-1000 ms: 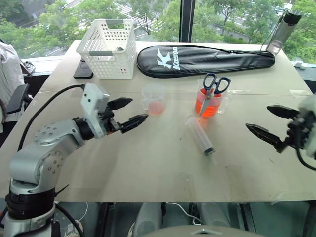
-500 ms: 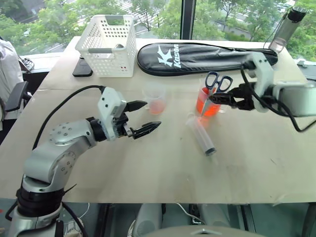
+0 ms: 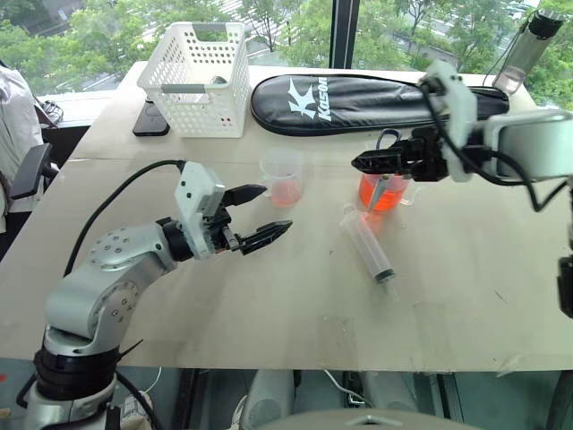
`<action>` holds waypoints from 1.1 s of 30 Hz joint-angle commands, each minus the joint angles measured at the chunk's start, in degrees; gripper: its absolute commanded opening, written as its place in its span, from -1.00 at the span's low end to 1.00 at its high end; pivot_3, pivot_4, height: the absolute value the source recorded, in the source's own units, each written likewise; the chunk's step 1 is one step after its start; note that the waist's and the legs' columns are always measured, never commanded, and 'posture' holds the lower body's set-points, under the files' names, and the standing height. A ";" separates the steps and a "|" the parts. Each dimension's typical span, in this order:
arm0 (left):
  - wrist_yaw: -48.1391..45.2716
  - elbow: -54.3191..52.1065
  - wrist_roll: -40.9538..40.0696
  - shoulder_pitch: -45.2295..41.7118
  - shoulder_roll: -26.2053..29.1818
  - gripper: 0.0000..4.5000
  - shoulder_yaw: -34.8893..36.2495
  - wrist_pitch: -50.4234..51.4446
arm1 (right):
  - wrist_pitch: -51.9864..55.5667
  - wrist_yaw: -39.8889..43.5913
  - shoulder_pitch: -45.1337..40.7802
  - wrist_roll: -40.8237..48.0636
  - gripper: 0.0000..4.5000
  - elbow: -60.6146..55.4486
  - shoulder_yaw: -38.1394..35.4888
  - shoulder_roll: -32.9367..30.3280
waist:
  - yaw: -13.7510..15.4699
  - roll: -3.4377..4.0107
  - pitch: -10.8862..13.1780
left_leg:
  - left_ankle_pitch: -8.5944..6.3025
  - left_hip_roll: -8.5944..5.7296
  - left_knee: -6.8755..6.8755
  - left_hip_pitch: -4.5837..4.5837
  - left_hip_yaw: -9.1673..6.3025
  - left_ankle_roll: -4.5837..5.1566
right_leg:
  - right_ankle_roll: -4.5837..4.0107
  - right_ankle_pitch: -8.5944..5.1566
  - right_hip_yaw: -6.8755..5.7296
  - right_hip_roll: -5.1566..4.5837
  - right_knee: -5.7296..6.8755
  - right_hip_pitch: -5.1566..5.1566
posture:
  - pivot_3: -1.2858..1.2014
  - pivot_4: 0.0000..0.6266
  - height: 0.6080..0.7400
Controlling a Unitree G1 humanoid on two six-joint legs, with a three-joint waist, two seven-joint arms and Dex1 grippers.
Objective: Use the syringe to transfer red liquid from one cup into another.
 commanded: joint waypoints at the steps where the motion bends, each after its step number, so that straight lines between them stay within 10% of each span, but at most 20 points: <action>1: -0.23 -2.07 -1.98 -0.47 -0.03 0.99 1.99 -0.81 | -3.19 6.74 6.98 3.25 1.00 -7.01 -5.24 -4.87 | -0.15 0.00 0.00 | 0.00 0.00 0.01 0.00 -0.01 0.00 | 0.00 0.00 -0.01 0.00 0.01 0.00 | 0.03 -0.52 0.75; 11: -5.87 -2.21 -9.28 -1.37 1.45 0.99 3.86 -0.57 | -15.64 5.01 27.91 3.25 1.00 -10.76 -8.14 -1.79 | -0.60 0.01 -0.02 | 0.01 0.04 0.03 0.33 0.13 0.01 | 0.04 0.04 0.18 0.10 0.18 0.16 | 0.03 -0.52 0.75; 33: -5.09 -3.98 -8.09 1.45 3.49 0.99 4.62 -1.60 | -20.78 1.76 23.23 2.62 1.00 -0.11 -5.70 16.58 | -0.32 0.01 -0.02 | 0.00 0.04 0.02 0.42 0.33 0.02 | 0.11 0.08 0.46 0.11 0.16 0.16 | 0.03 -0.52 0.75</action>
